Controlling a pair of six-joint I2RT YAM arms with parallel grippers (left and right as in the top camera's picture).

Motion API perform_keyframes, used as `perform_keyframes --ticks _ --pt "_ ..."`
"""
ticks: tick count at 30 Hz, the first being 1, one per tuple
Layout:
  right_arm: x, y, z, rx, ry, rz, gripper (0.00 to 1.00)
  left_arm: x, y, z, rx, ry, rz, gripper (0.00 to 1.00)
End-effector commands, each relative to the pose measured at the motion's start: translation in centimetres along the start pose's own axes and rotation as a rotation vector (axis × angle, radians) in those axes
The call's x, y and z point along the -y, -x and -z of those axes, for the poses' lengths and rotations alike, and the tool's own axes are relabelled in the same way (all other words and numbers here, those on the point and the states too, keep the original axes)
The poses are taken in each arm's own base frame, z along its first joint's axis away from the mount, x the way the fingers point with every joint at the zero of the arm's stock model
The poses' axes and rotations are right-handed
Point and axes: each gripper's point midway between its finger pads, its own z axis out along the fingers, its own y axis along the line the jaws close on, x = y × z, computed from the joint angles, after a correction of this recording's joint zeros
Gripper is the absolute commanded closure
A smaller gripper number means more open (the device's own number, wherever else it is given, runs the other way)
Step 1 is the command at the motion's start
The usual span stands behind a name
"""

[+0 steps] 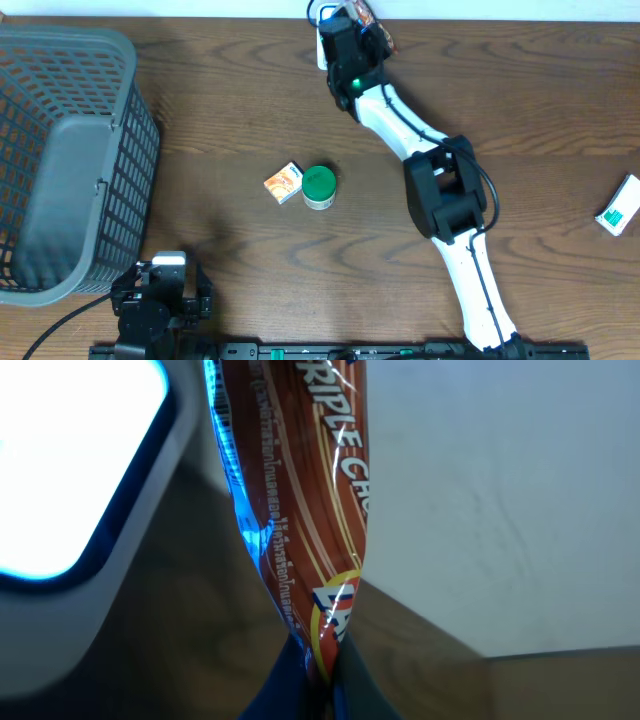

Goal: Scan the item barcode
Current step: 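Carry the Top bar to the white scanner at the back edge, then move the Top bar to the table's right edge and release it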

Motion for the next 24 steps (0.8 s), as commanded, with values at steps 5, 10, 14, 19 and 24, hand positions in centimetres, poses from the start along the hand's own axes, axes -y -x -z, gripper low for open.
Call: perform_keyframes --ticks 5,10,14,19,24 --pt "-1.4 1.4 2.2 0.012 -0.034 0.215 0.99 -0.1 0.0 0.1 0.002 0.006 0.016 0.05" --pt "0.0 1.1 2.3 -0.027 -0.087 0.264 0.99 -0.1 0.0 0.1 0.002 0.006 0.016 0.05" --pt "4.0 2.6 4.1 -0.03 -0.14 0.218 0.99 -0.1 0.0 0.1 0.002 0.006 0.016 0.05" --pt "12.3 3.8 7.5 -0.034 -0.16 0.142 0.99 -0.1 0.0 0.1 0.002 0.006 0.016 0.05" --pt "22.8 -2.9 9.2 -0.21 -0.149 -0.066 0.99 -0.1 0.0 0.1 0.002 0.006 0.016 0.05"
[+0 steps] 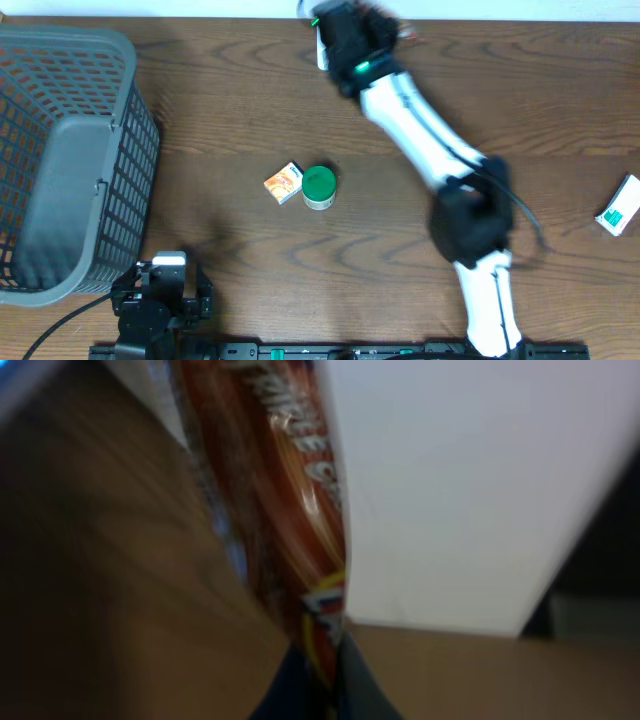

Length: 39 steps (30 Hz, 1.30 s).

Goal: Scan the item barcode
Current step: 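Move the Top bar to the table's right edge and release it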

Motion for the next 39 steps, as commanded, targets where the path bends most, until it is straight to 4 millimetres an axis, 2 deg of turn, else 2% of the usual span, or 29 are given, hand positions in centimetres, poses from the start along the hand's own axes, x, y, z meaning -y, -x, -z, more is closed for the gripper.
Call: perform_keyframes --ticks 1,2,5,6,7,9,10,12,14,17,20,23,25,26,27,28,29,30,32,33,35,37,38,39 --pt "10.4 -8.4 -0.3 -0.143 -0.043 -0.403 0.99 -0.1 0.0 0.1 0.002 0.006 0.016 0.05" --pt "10.7 -11.8 -1.0 -0.209 0.025 -0.499 0.99 -0.1 0.0 0.1 0.002 0.006 0.016 0.05" --pt "10.1 -18.7 -3.2 -0.383 0.146 -0.64 0.99 -0.1 0.0 0.1 0.002 0.006 0.016 0.05" --pt "10.1 -22.1 -4.2 -0.473 0.151 -0.689 0.99 -0.1 0.0 0.1 0.002 0.006 0.016 0.05" --pt "10.1 -23.6 -4.7 -0.514 0.145 -0.702 0.99 -0.1 0.0 0.1 0.002 0.006 0.016 0.05" --pt "10.0 -30.8 -6.5 -0.692 0.117 -0.743 0.99 -0.1 0.0 0.1 0.002 0.006 0.016 0.05" --pt "9.8 -32.6 -6.8 -0.737 0.11 -0.754 0.99 -0.1 0.0 0.1 0.002 0.006 0.016 0.05" --pt "8.6 -39.3 -7.8 -0.898 0.06 -0.852 0.99 -0.1 0.0 0.1 0.002 0.006 0.016 0.05" --pt "6.7 -43.9 -8.2 -1.0 0.047 -0.906 0.99 -0.1 0.0 0.1 0.002 0.006 0.016 0.05" --pt "4.1 -48.4 -8.6 -1.086 0.041 -0.941 0.99 -0.1 0.0 0.1 0.002 0.006 0.016 0.05" --pt "1.0 -51.5 -9.1 -1.124 0.083 -1.028 0.99 -0.1 0.0 0.1 0.002 0.006 0.016 0.05" --pt "-1.4 -52.4 -9.6 -1.114 0.166 -1.133 0.99 -0.1 0.0 0.1 0.002 0.006 0.016 0.05" --pt "-1.8 -52.3 -9.8 -1.103 0.206 -1.176 0.96 -0.1 0.0 0.1 0.002 0.006 0.016 0.05" --pt "-1.6 -51.9 -10.0 -1.087 0.226 -1.199 0.69 -0.1 0.0 0.1 0.002 0.006 0.016 0.05" --pt "-1.1 -51.3 -10.0 -1.068 0.25 -1.22 0.57 -0.1 0.0 0.1 0.002 0.006 0.016 0.05" --pt "-0.3 -49.7 -10.1 -1.021 0.307 -1.269 0.35 -0.1 0.0 0.1 0.002 0.006 0.016 0.05" --pt "0.5 -48.3 -10.2 -0.976 0.355 -1.309 0.18 -0.1 0.0 0.1 0.002 0.006 0.016 0.05" --pt "2.9 -45.0 -10.0 -0.863 0.448 -1.388 0.01 -0.1 0.0 0.1 0.002 0.006 0.016 0.05" --pt "5.2 -42.5 -9.4 -0.768 0.496 -1.429 0.01 -0.1 0.0 0.1 0.002 0.006 0.016 0.05" --pt "7.2 -40.8 -8.7 -0.695 0.513 -1.448 0.01 -0.1 0.0 0.1 0.002 0.006 0.016 0.05" --pt "9.8 -38.3 -7.4 -0.594 0.517 -1.457 0.01 -0.1 0.0 0.1 0.002 0.006 0.016 0.04" --pt "12.0 -34.9 -4.8 -0.504 0.513 -1.497 0.01 -0.1 0.0 0.1 0.002 0.006 0.016 0.05" --pt "12.4 -33.5 -3.8 -0.475 0.527 -1.508 0.01 -0.1 0.0 0.1 0.002 0.006 0.016 0.05" --pt "12.3 -30.6 -1.9 -0.438 0.58 -1.519 0.01 -0.1 0.0 0.1 0.002 0.006 0.016 0.05"
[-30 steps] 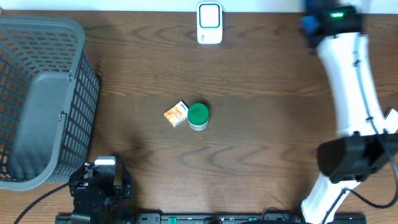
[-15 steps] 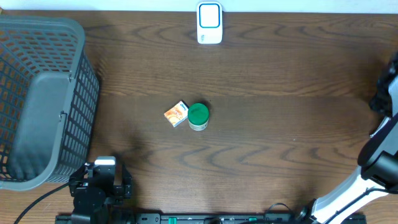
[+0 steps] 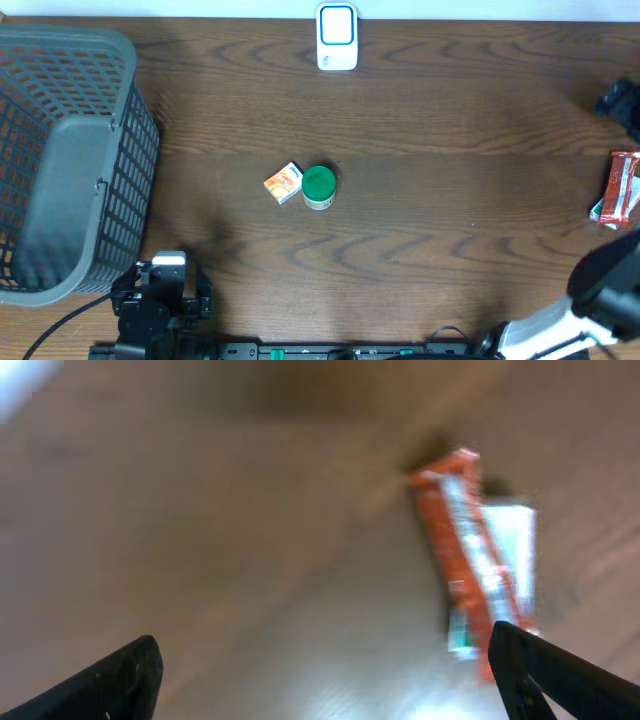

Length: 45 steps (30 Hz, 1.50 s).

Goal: Scan the item barcode
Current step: 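Move the Top bar to the table's right edge and release it, then move the right gripper to the green-capped bottle and grasp it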

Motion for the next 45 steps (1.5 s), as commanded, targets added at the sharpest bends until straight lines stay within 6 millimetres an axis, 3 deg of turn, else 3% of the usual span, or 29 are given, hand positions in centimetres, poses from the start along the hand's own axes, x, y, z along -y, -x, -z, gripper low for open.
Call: perform_keyframes --ticks 1,5,8,10,11,14,21,25,27,32,41,45 --pt "-8.5 -2.1 6.2 0.023 0.222 0.004 0.01 -0.1 0.0 0.1 0.003 0.005 0.016 0.05" --pt "-17.6 -9.1 8.5 -0.106 0.386 0.201 0.01 -0.1 0.0 0.1 0.003 0.005 0.016 0.05" --pt "-24.9 -16.5 9.8 -0.174 0.517 0.551 0.01 -0.1 0.0 0.1 0.003 0.005 0.016 0.05" --pt "-27.6 -21.2 10.2 -0.225 0.554 0.717 0.01 -0.1 0.0 0.1 0.002 0.005 0.016 0.05" --pt "-28.3 -22.6 10.2 -0.244 0.562 0.757 0.01 -0.1 0.0 0.1 0.002 0.005 0.016 0.05" --pt "-31.4 -29.6 10.4 -0.314 0.603 0.958 0.01 -0.1 0.0 0.1 0.003 0.005 0.016 0.05" --pt "-32.7 -38.3 8.0 -0.456 0.552 1.132 0.01 -0.1 0.0 0.1 0.003 0.005 0.016 0.05" --pt "-32.1 -41.5 5.9 -0.52 0.483 1.2 0.01 -0.1 0.0 0.1 0.003 0.005 0.016 0.05" --pt "-31.5 -41.8 4.2 -0.496 0.397 1.235 0.01 -0.1 0.0 0.1 0.002 0.005 0.016 0.05" --pt "-30.6 -42.0 2.3 -0.497 0.317 1.288 0.01 -0.1 0.0 0.1 0.002 0.005 0.016 0.05" --pt "-30.0 -43.9 -0.1 -0.547 0.275 1.314 0.01 -0.1 0.0 0.1 0.003 0.005 0.016 0.05" --pt "-30.8 -45.2 -0.7 -0.535 0.287 1.317 0.01 -0.1 0.0 0.1 0.003 0.005 0.016 0.05"
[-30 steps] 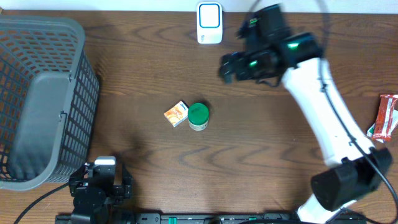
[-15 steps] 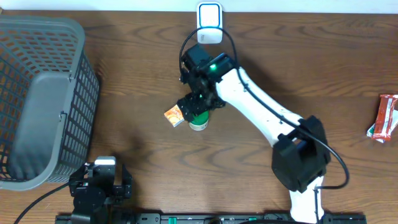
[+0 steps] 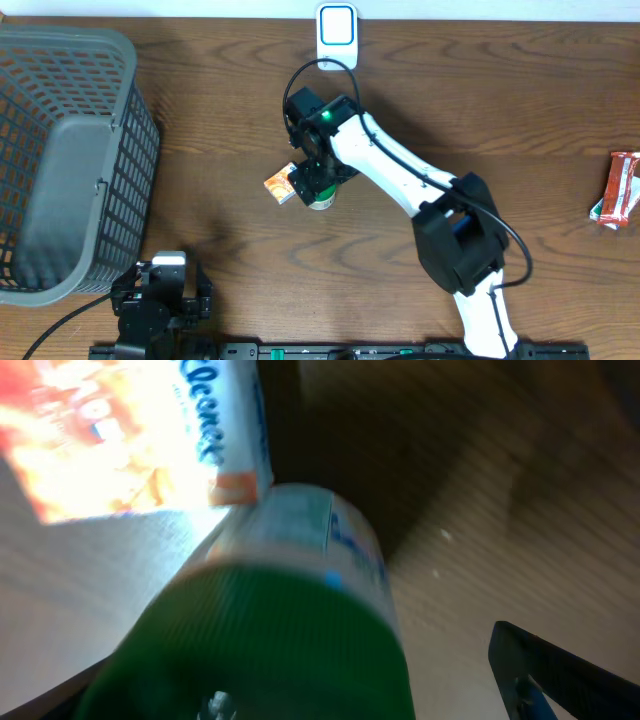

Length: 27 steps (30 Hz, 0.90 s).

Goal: Scan the item barcode
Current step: 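Move the right gripper to the green-capped bottle and grasp it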

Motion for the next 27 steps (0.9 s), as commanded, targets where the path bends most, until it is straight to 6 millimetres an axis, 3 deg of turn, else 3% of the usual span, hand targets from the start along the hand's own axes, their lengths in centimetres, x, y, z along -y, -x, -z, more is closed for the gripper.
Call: perform_keyframes --ticks 1,5,12,19,27 --pt "-1.0 0.4 -1.5 0.002 -0.016 0.015 0.01 -0.1 0.0 0.1 0.002 0.006 0.016 0.05" --pt "-1.4 1.1 -2.1 0.028 -0.043 -0.011 0.01 -0.1 0.0 0.1 0.003 0.006 0.016 0.05" --pt "-0.7 0.5 -3.8 -0.02 -0.064 0.014 0.05 -0.1 0.0 0.1 0.003 0.006 0.016 0.05" --pt "-0.3 0.1 -3.9 -0.036 -0.09 -0.042 0.1 -0.1 0.0 0.1 0.003 0.006 0.016 0.05" --pt "-0.4 0.6 -3.9 -0.014 -0.087 -0.066 0.3 -0.1 0.0 0.1 0.003 0.006 0.016 0.05"
